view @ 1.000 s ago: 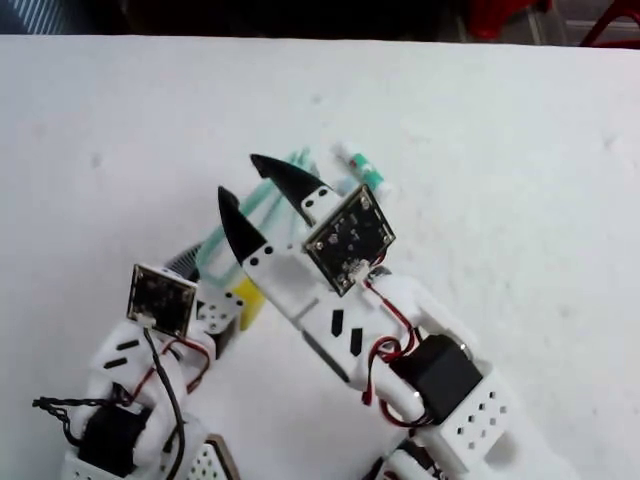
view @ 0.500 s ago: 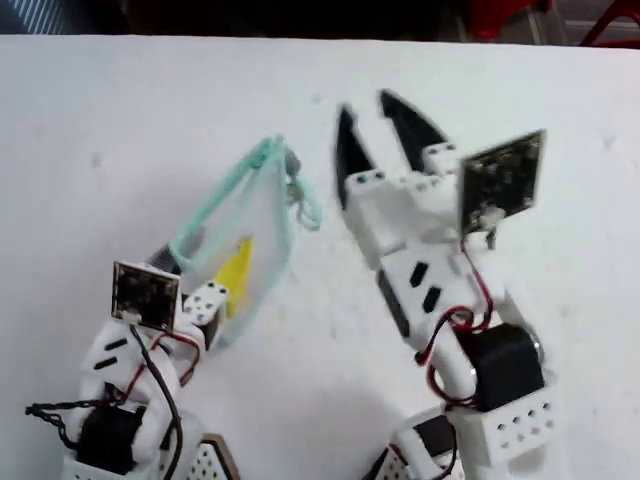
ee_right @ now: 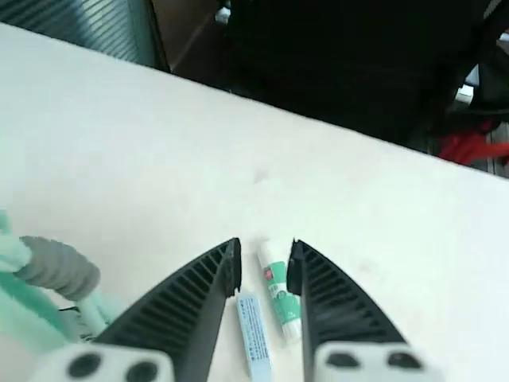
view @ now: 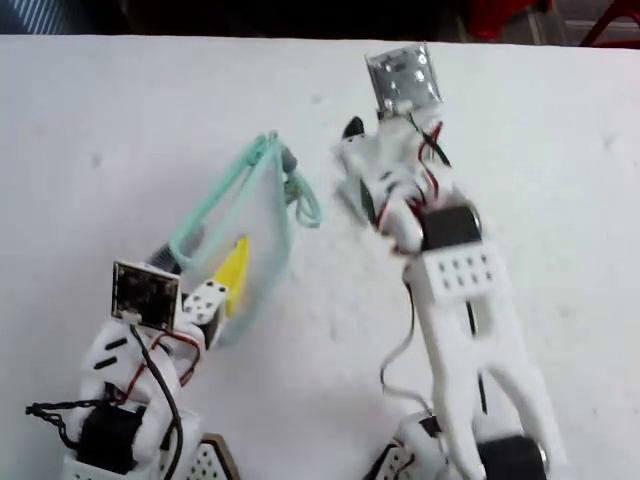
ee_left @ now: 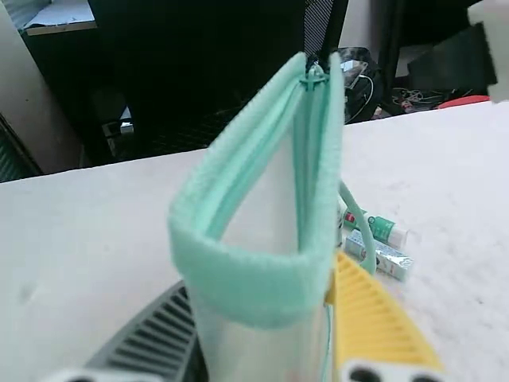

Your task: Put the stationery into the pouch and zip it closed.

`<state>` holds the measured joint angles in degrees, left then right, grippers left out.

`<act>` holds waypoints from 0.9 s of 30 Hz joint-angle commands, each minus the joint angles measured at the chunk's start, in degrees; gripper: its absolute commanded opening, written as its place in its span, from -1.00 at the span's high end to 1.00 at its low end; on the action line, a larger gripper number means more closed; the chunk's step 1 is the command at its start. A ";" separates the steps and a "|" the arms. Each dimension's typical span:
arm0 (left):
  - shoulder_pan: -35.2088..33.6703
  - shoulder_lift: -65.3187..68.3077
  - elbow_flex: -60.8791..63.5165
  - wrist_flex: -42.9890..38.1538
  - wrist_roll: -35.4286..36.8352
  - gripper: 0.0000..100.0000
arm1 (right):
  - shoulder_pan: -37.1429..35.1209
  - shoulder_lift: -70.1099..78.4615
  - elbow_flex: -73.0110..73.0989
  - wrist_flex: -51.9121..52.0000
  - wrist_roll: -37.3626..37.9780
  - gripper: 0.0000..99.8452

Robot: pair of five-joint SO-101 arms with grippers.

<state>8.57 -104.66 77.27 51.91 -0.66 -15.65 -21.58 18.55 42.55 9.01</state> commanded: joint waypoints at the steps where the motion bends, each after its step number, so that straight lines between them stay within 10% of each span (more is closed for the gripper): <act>1: -0.13 -0.13 1.05 -2.37 -0.18 0.59 | 0.92 9.89 -11.34 4.53 0.70 0.81; 27: 3.91 -0.13 4.13 -4.66 -0.18 0.59 | 4.18 83.47 -89.67 37.14 0.70 0.81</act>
<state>11.74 -104.48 81.93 48.40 -0.66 -12.22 60.09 -63.38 78.24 9.01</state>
